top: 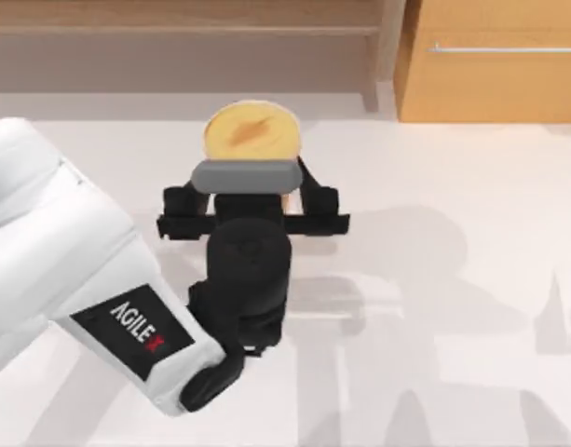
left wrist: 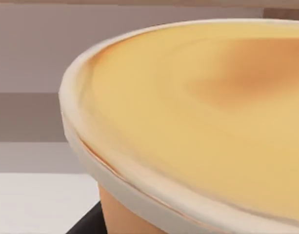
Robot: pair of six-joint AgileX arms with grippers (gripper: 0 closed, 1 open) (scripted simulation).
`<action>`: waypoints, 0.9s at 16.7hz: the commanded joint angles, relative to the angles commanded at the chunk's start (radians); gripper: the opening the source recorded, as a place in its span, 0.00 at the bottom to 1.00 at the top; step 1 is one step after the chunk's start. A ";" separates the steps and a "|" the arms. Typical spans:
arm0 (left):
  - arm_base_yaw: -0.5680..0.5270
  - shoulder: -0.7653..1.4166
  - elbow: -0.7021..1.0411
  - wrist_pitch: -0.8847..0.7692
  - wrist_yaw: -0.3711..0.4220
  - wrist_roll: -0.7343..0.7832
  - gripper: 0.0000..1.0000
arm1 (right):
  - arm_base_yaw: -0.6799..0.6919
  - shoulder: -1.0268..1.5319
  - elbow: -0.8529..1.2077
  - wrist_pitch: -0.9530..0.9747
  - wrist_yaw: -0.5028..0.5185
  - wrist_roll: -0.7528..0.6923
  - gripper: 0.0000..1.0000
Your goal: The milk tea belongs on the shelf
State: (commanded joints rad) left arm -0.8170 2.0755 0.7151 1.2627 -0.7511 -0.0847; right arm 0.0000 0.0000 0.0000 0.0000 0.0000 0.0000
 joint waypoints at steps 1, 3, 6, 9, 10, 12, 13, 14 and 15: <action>0.003 -0.020 0.008 -0.023 0.009 0.001 0.00 | 0.000 0.000 0.000 0.000 0.000 0.000 1.00; 0.017 -0.063 0.024 -0.088 0.031 0.002 0.00 | 0.000 0.000 0.000 0.000 0.000 0.000 1.00; 0.059 -0.123 0.065 -0.186 0.077 0.007 0.00 | 0.000 0.000 0.000 0.000 0.000 0.000 1.00; 0.116 -0.173 0.129 -0.270 0.123 0.014 0.00 | 0.000 0.000 0.000 0.000 0.000 0.000 1.00; 0.138 -0.188 0.153 -0.293 0.137 0.015 0.00 | 0.000 0.000 0.000 0.000 0.000 0.000 1.00; 0.184 -0.216 0.206 -0.342 0.171 0.018 0.00 | 0.000 0.000 0.000 0.000 0.000 0.000 1.00; 0.207 -0.224 0.230 -0.370 0.190 0.020 0.00 | 0.000 0.000 0.000 0.000 0.000 0.000 1.00; 0.230 -0.228 0.251 -0.402 0.209 0.021 0.00 | 0.000 0.000 0.000 0.000 0.000 0.000 1.00; 0.253 -0.231 0.275 -0.438 0.229 0.022 0.00 | 0.000 0.000 0.000 0.000 0.000 0.000 1.00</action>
State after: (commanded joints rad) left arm -0.5635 1.8441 0.9897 0.8252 -0.5221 -0.0631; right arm 0.0000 0.0000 0.0000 0.0000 0.0000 0.0000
